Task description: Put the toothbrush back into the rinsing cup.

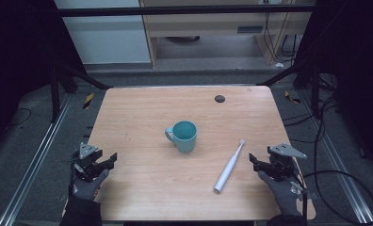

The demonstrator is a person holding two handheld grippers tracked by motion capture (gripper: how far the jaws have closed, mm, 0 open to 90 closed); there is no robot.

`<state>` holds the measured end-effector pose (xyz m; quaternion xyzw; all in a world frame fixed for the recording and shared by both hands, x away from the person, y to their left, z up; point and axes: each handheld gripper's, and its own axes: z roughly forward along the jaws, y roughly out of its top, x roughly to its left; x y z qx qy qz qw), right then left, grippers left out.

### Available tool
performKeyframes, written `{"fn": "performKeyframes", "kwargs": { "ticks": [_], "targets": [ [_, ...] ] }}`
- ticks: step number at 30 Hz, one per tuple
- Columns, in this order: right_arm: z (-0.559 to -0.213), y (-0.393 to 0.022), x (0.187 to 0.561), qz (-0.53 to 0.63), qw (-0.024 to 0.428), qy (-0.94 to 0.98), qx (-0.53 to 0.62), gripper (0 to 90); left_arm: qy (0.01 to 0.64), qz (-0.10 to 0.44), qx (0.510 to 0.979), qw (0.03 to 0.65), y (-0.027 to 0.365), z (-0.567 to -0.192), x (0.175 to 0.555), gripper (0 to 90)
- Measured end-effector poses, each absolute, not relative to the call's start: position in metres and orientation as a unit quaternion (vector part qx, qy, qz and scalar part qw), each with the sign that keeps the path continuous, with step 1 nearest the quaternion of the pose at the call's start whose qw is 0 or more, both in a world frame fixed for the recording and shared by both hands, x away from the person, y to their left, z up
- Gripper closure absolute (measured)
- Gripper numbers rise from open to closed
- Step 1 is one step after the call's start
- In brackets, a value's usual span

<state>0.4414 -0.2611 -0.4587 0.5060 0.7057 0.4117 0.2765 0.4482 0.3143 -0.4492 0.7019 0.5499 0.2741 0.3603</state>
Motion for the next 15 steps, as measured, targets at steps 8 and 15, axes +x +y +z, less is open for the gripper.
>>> {"fn": "performKeyframes", "kwargs": {
  "ticks": [8, 15],
  "targets": [
    [-0.453, -0.247, 0.432, 0.415, 0.257, 0.726, 0.484, 36.9, 0.551, 0.281, 0.703, 0.352, 0.316, -0.452, 0.448, 42.6],
    [-0.449, -0.230, 0.429, 0.420, 0.234, 0.739, 0.472, 48.3, 0.542, 0.279, 0.711, 0.350, 0.313, -0.456, 0.451, 40.7]
  ]
}}
